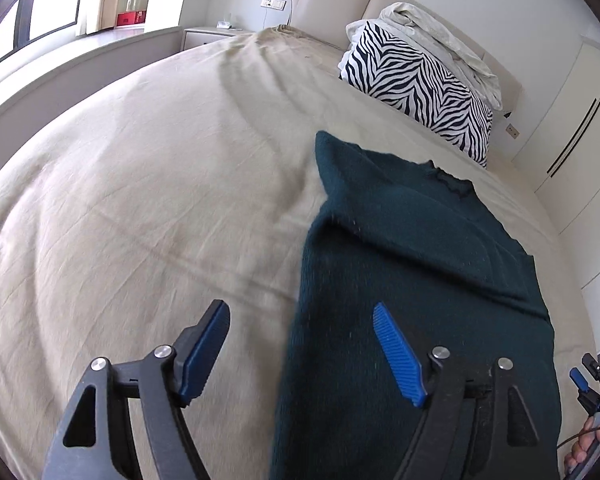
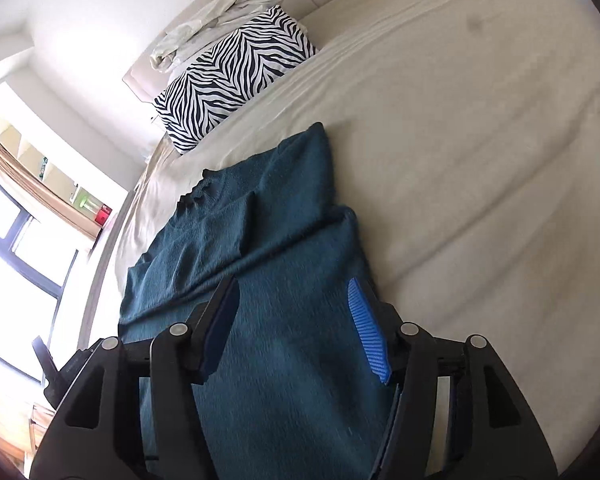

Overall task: Fold small clothes
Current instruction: 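Move both open grippers to the sweater hem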

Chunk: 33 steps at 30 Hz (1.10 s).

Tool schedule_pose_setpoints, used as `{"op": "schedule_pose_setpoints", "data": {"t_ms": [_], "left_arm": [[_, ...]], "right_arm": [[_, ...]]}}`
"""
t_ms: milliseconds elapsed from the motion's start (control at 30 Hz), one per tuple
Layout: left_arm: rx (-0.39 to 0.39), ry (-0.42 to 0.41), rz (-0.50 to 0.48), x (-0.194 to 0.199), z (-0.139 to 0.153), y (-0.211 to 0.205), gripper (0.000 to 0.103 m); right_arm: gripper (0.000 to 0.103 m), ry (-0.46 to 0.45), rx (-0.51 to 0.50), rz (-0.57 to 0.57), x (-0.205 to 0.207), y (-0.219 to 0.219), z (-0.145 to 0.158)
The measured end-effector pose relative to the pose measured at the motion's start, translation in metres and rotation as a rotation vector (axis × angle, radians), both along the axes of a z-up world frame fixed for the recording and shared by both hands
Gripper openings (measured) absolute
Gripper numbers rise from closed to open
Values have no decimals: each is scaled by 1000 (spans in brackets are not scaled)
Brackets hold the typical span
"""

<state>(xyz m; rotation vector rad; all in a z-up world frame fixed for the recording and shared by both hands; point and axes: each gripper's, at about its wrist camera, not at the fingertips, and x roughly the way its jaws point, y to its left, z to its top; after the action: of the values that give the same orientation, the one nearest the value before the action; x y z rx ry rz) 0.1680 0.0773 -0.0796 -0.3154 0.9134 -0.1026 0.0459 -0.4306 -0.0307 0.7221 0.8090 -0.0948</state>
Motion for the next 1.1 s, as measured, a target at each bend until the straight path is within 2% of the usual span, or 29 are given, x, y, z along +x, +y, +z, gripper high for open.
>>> {"op": "schedule_pose_setpoints", "data": {"t_ms": [100, 233, 333, 400, 567, 767, 867, 933, 1033, 1100], "left_arm": [[8, 50, -40, -51, -7, 0, 77], [-16, 130, -66, -108, -26, 5, 77], [-23, 128, -99, -138, -27, 6, 77], [-34, 130, -112, -150, -26, 7, 77], [-116, 161, -120, -161, -26, 16, 77], [-110, 182, -145, -164, -28, 16, 73], [-79, 196, -149, -162, -28, 13, 66], [-68, 207, -156, -161, -28, 12, 56], [-60, 227, -173, -159, -28, 8, 46], [-57, 237, -182, -160, -28, 6, 45]], "right_arm": [[61, 33, -17, -3, -57, 5, 0], [61, 126, -23, -10, -111, 11, -13], [61, 161, 3, -17, -142, 11, -25], [61, 138, 21, -23, -157, 11, -28], [61, 153, 52, -3, -171, 17, -24], [61, 165, 89, 8, -175, 15, -24], [61, 169, 104, 9, -181, 13, -22], [61, 173, 106, 8, -186, 12, -20], [60, 178, 112, -4, -194, 7, -17], [59, 180, 103, -19, -198, 3, -13]]}}
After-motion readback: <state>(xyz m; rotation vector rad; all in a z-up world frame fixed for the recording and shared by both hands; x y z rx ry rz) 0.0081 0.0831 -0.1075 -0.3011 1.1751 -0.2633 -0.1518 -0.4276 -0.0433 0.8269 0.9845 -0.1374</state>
